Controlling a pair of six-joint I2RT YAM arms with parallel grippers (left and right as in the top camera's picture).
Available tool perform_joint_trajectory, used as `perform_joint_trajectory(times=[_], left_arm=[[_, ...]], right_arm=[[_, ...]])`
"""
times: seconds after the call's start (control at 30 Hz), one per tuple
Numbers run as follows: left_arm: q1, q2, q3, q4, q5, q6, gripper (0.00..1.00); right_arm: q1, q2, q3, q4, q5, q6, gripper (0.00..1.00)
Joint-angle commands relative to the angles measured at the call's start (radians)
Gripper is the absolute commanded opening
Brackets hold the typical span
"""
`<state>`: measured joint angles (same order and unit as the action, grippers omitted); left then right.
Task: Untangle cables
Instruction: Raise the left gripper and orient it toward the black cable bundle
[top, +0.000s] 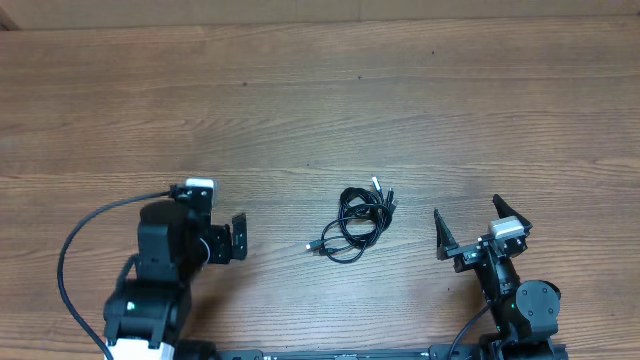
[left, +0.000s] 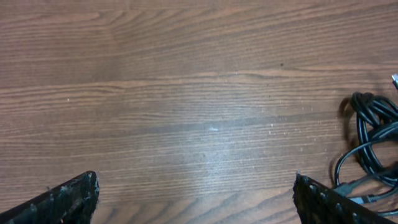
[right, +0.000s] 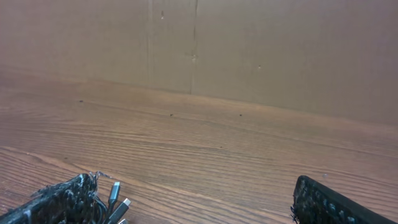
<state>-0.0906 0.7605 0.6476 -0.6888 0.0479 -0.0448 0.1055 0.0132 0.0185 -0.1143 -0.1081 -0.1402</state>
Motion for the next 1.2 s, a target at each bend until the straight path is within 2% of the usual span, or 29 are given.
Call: perform_joint_trajectory(times=[0.0,0.4,1.17], left_arm=[[0.005,0.048,0.083,-0.051,0.004,0.023,0.99],[0.005,0.115,0.221,-0.239,0.008,0.015,0.99],[0.005,0.121,0.233,-0.240,0.031,0.004,0.99]], right_arm=[[-0.001,-0.005,0.007,0.004,-0.008,-0.007,1.00],[-0.001,-0.005,0.007,0.003,-0.008,-0.007,1.00],[-0.001,-0.005,0.007,0.003,-0.008,-0.007,1.00]])
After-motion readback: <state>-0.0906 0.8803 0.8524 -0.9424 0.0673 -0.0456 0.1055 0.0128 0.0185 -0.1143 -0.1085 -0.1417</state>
